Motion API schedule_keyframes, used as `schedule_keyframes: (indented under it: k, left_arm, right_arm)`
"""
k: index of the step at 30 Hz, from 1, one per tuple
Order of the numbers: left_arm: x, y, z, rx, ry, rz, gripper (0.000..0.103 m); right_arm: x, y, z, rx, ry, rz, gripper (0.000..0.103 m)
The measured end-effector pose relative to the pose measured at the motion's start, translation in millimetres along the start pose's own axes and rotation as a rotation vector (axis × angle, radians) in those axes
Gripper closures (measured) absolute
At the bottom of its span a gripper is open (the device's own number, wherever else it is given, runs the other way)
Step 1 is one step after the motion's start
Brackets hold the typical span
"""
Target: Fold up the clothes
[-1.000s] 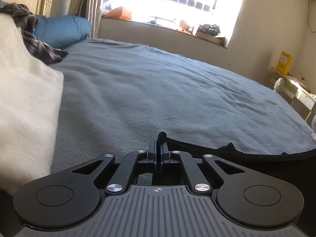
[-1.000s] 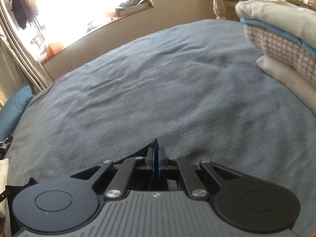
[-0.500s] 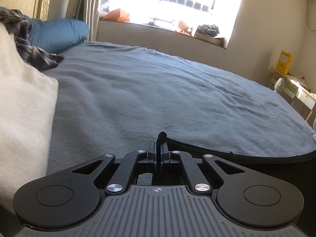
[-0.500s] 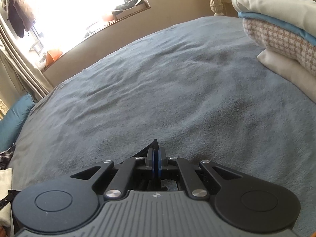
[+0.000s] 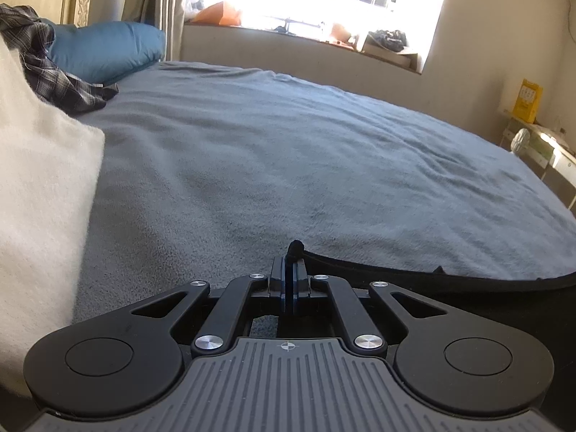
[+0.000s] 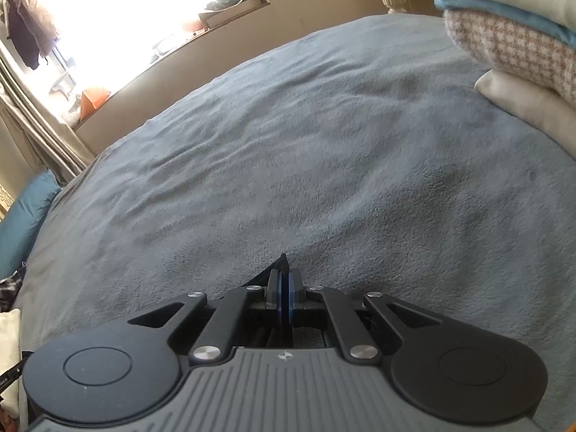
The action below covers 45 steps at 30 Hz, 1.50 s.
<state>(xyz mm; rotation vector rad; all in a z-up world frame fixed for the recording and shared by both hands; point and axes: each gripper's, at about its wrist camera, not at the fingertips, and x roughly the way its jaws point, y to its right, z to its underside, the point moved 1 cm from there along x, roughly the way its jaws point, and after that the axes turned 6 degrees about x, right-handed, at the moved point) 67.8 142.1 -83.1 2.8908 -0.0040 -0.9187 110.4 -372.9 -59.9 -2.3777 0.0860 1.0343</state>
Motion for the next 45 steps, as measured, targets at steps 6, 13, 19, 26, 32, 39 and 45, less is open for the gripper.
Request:
schedule_keyframes:
  k: [6,13,19,26,32,39,45]
  left_arm:
    - [5,-1,1,0.006,-0.024,-0.011,0.101]
    - [15,-5,-4,-0.007,-0.13,0.015,0.091]
    - [-12,-26,-12,-0.111,-0.137,-0.014,0.061]
    - [-64,-30,-9,-0.141,-0.115,0.02,0.055]
    - [-112,-2,11,-0.081,-0.161,0.147,0.055]
    - [-145,40,56,0.045,-0.187,0.16,0.055]
    - [-154,49,81,0.097,-0.207,0.135,0.055]
  right_arm:
    - [9,8,2,0.053,-0.029,-0.029,0.101]
    - [17,37,3,0.286,-0.09,-0.085,0.091]
    - [-38,70,1,0.525,-0.026,-0.126,0.074]
    - [-167,111,5,0.647,0.181,-0.152,0.074]
    - [-261,154,26,0.717,0.124,-0.085,0.073]
    - [-209,169,115,0.814,-0.225,-0.092,0.073]
    - [-168,158,142,0.836,-0.292,-0.146,0.073]
